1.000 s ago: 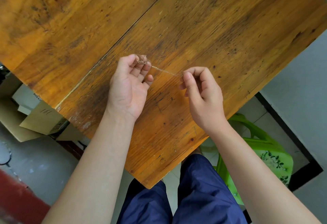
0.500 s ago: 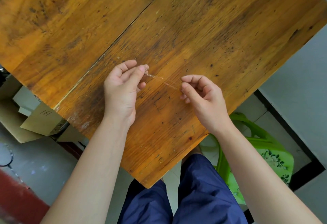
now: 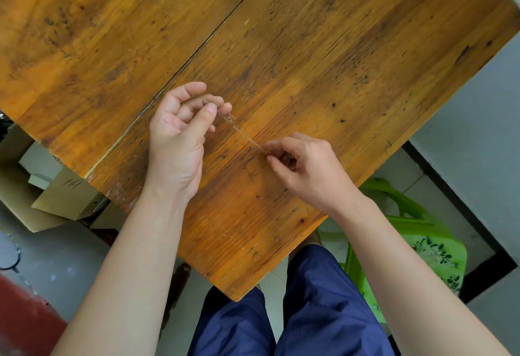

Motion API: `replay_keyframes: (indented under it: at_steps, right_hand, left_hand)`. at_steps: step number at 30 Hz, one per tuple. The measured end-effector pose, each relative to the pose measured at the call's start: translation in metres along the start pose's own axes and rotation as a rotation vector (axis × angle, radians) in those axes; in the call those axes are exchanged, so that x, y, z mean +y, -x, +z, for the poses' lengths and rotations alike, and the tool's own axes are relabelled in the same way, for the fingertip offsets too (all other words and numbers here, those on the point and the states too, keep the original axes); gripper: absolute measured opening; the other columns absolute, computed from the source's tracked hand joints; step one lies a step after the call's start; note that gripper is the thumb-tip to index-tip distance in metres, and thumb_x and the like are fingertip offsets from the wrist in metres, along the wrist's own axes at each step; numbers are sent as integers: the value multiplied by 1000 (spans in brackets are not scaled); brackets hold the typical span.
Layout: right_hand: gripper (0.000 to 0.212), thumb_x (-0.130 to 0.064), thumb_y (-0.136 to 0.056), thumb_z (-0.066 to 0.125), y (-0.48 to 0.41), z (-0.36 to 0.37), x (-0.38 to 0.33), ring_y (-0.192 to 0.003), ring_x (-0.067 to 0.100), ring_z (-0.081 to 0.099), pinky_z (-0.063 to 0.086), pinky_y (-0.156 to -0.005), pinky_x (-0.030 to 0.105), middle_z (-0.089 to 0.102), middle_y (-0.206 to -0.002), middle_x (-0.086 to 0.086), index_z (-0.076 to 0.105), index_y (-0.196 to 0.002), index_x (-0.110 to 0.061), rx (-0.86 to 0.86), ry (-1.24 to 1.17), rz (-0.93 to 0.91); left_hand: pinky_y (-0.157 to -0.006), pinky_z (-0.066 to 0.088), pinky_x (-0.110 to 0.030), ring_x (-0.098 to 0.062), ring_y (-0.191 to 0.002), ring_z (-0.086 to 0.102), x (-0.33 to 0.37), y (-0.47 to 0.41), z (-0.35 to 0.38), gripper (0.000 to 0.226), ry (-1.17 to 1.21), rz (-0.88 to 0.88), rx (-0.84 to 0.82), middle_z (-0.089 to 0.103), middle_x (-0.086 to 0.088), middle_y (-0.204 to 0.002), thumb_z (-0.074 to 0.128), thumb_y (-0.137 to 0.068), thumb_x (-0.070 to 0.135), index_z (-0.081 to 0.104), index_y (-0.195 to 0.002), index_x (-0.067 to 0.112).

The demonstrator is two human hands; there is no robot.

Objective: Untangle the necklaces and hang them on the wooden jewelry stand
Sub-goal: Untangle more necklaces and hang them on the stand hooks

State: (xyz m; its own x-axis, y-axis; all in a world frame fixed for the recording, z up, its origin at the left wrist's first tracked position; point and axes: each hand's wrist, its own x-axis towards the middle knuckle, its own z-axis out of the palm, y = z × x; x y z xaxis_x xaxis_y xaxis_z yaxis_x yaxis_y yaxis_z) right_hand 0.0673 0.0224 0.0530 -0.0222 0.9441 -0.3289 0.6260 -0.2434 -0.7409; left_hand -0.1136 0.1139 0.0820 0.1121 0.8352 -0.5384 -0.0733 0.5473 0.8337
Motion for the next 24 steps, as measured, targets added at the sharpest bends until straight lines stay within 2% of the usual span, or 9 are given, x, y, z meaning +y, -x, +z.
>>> replay_keyframes:
  at_steps: [3,7,11,14,18,21,24]
  right_hand:
    - [15,-19,-92,65,-4,-2,-3,-71,5,58,51,-68,20,62,-85,-6,74,-104,-20,39,-17,-4]
    - [5,-16,-89,63,-6,-6,-10,-76,7,58,47,-67,18,62,-86,-5,67,-91,-19,235,-153,50]
    - [9,-12,-85,63,-7,-10,-17,-80,4,61,48,-65,16,67,-88,-4,63,-86,-21,319,-282,140]
    - [11,-11,-81,61,-6,-11,-17,-83,8,65,55,-69,30,72,-93,-5,63,-81,-22,353,-403,195]
    - [16,-11,-79,64,-2,-10,-11,-72,14,65,56,-64,39,73,-85,0,64,-79,-27,351,-399,216]
    - [14,-7,-79,65,1,-10,-7,-75,13,65,56,-66,40,71,-86,0,65,-83,-20,405,-360,159]
    - [19,-1,-76,64,2,-12,-3,-79,16,66,56,-68,33,70,-86,1,63,-83,-18,510,-367,153]
  left_hand:
    - [-69,43,-26,-16,-85,64,5,-2,-3,32,36,5,-29,66,-6,-99,56,-93,-6,54,-119,13]
    - [-61,40,-24,-13,-76,58,12,-8,-7,44,48,-19,-33,67,-3,-99,55,-91,-7,51,-128,17]
    - [-57,34,-24,-11,-70,51,14,-9,-5,57,124,-85,-102,65,-3,-98,50,-89,-8,45,-137,22]
    - [-57,34,-24,-10,-67,48,15,-7,-2,57,187,-112,-168,63,-1,-95,46,-88,-8,45,-138,20]
    - [-60,37,-25,-12,-67,50,16,-5,0,56,160,-108,-188,59,-1,-93,49,-88,-8,47,-136,19]
    - [-60,41,-23,-10,-65,49,15,-4,0,53,127,-120,-175,61,-2,-99,54,-92,-4,45,-139,19]
    - [-61,43,-20,-8,-62,45,15,-5,-3,52,111,-131,-132,64,-3,-106,57,-92,-4,47,-138,20]
